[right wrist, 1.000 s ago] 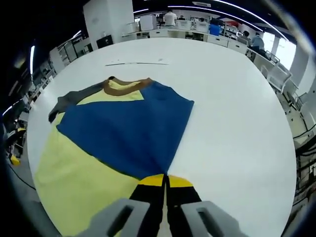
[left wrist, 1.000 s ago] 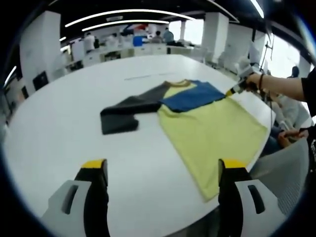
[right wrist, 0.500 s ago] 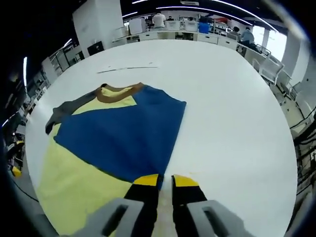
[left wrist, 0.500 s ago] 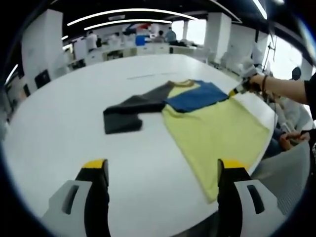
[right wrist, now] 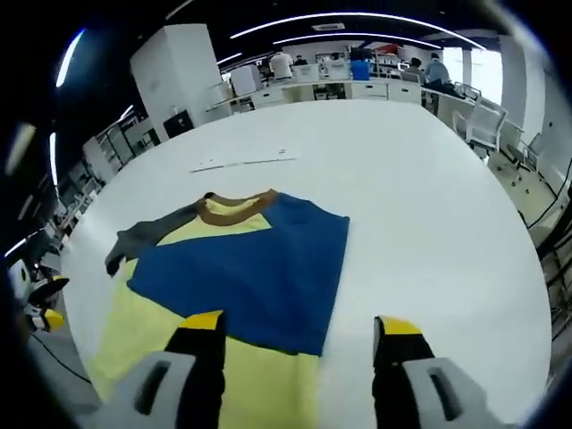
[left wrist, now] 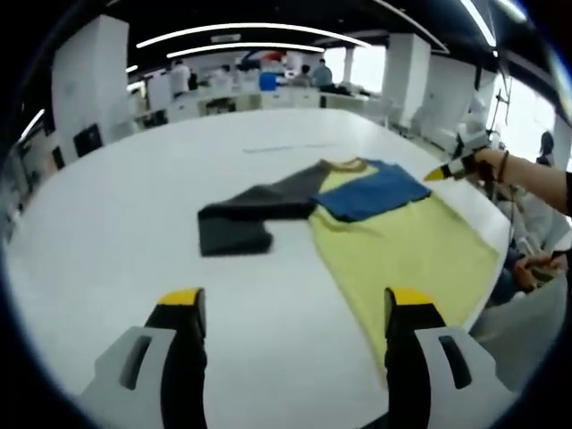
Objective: Fold the garment on the visible template until the final outline fits inside the template.
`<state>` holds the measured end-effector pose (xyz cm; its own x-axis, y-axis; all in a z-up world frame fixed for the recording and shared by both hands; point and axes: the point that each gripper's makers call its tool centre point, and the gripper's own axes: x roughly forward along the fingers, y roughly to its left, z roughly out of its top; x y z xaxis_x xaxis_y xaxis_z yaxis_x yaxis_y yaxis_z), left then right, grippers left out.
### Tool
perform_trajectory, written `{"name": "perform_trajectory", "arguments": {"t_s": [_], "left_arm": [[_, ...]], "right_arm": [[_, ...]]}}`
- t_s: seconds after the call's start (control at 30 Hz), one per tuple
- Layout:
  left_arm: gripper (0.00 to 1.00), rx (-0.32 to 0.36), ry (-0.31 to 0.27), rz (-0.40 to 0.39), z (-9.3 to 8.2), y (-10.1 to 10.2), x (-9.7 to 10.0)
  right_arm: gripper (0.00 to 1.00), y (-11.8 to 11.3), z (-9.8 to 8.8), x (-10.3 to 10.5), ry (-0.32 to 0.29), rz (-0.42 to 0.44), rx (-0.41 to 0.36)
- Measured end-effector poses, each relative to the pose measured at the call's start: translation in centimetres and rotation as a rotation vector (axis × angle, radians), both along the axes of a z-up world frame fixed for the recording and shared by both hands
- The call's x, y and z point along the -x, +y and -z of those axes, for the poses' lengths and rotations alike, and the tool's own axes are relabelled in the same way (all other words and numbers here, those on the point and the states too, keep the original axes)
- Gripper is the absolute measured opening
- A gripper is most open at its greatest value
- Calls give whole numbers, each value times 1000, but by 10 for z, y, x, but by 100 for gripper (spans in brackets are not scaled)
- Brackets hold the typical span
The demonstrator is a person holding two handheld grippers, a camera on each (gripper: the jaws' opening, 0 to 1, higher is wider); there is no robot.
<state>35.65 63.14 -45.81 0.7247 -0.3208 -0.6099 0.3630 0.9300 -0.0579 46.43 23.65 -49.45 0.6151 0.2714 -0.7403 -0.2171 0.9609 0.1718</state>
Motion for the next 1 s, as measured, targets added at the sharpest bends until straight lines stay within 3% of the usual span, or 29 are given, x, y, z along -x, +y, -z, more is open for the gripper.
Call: {"name": "perform_trajectory", "arguments": {"t_s": [0.17, 0.4, 0.53, 1.0], "left_arm": [[74, 26, -14, -25, -2, 4, -14], [69, 30, -10, -47, 6, 7, -29], [60, 51, -42, -55, 4, 6, -42], [48, -16, -65, -54, 16, -5, -84]], "right_arm": [[81, 6, -9, 6, -16, -42, 8], [88, 11, -22, 16, -37, -97, 11], [90, 11, -29, 22, -53, -117, 26], [99, 15, -46, 50, -89, -134, -14]]}}
